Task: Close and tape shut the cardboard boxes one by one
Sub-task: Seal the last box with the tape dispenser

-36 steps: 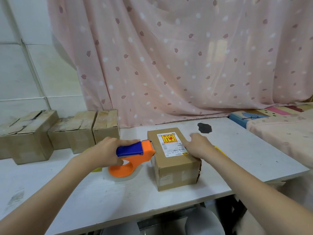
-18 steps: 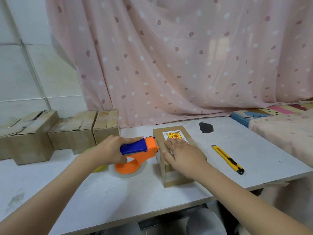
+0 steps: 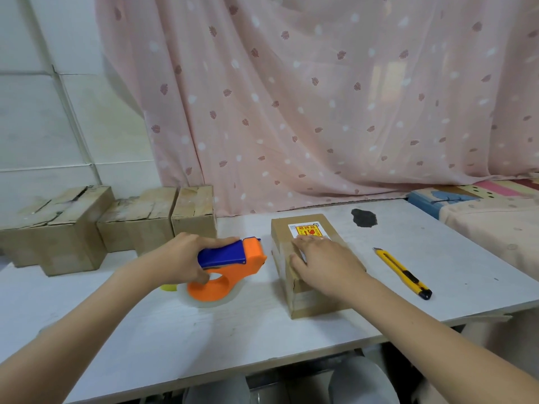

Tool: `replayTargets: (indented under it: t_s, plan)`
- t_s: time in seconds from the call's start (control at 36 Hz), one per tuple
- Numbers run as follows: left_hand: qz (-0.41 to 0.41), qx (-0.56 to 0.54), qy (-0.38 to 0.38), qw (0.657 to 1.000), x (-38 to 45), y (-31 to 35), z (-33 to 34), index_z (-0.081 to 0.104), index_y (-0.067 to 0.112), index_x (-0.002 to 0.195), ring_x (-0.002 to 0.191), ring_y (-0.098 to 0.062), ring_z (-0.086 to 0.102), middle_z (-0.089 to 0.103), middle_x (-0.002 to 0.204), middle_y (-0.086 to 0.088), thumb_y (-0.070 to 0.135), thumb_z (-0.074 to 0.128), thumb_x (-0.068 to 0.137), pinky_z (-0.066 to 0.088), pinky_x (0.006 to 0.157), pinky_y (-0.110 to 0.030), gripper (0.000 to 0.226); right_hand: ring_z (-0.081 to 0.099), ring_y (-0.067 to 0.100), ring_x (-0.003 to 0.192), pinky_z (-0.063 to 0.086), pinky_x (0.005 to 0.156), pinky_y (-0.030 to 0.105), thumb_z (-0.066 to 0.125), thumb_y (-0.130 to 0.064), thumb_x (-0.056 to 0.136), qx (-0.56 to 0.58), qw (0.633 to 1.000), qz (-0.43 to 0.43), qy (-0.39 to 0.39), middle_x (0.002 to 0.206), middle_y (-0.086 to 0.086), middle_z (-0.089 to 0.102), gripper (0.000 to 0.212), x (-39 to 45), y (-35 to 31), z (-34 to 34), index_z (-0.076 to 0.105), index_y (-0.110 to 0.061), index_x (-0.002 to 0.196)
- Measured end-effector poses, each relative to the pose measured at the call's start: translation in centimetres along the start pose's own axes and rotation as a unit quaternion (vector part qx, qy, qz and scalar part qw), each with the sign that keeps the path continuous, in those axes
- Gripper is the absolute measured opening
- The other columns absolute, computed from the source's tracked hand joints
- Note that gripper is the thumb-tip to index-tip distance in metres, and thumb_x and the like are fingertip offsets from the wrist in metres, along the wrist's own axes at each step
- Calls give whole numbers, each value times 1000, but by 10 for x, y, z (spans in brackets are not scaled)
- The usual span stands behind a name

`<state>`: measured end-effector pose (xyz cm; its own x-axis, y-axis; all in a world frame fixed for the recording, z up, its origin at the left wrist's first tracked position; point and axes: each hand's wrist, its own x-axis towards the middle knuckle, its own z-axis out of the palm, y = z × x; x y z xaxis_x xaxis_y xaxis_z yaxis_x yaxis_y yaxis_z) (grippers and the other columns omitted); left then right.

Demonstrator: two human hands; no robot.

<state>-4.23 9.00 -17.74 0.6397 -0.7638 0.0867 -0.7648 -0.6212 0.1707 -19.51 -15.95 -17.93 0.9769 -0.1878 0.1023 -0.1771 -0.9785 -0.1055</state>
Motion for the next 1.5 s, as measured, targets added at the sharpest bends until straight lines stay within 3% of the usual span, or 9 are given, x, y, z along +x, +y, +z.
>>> replayTargets:
  t_s: [0.31,0.42,0.5,0.61,0.78,0.89,1.11,1.25,1.5]
  plan:
    - [-3,23,-19,1000,5,9,-1,27,57,147,72,-7,52,54,78,21,33,73,81,38,61,-20,84,2,52,148,5,114,72,51,-61,91,51,948,281,-141,164,23,-1,93,54,-26,-26,1,-23,160]
    - [-2,20,-16,1000,6,10,0,28,58,146,71,-8,52,55,77,19,32,72,81,39,61,-20,83,39,51,134,28,108,70,57,-79,49,37,936,291,-196,151,16,42,114,94,-15,-5,39,-18,145]
    - [0,20,-17,1000,7,9,1,27,58,147,72,-9,53,55,78,19,32,72,81,40,62,-21,84,60,38,105,46,100,49,51,-78,58,-16,942,230,-243,89,6,67,95,101,-12,-4,55,-5,118]
    - [2,18,-13,1000,7,7,1,28,57,147,70,-9,51,53,76,20,32,72,81,38,60,-20,83,46,12,57,42,82,32,54,-68,84,-6,945,223,-240,77,-3,53,63,84,-17,-27,53,-15,118]
    - [2,18,-13,1000,8,4,2,28,57,147,72,-10,53,55,79,19,33,73,80,39,62,-21,85,55,16,65,45,71,28,52,-71,88,-13,934,207,-290,81,-1,57,65,72,-22,-42,62,-15,119]
    - [2,19,-14,1000,7,5,1,27,57,147,71,-10,53,54,78,20,32,73,80,38,60,-20,85,49,30,118,40,101,35,35,-61,102,-30,938,178,-296,143,11,47,69,65,-27,-55,39,-13,151]
    - [-4,6,-19,1000,4,4,1,27,58,147,73,-11,54,55,79,20,29,73,80,41,62,-23,86,38,21,69,28,79,37,53,-55,75,33,914,238,-327,68,-1,43,36,79,-31,-38,44,-20,75]
    - [-16,-31,-6,999,0,0,3,27,64,143,69,-12,53,56,77,14,23,72,77,40,60,-23,89,36,19,65,33,65,28,47,-47,94,123,910,235,-320,85,3,39,30,74,-26,-58,41,-19,83]
    - [-6,-44,30,999,-2,-1,-7,21,71,138,67,-11,49,58,79,12,27,74,78,36,57,-20,92,23,58,139,33,86,60,59,-46,91,315,872,267,-265,158,28,9,81,61,3,-71,17,-23,157]
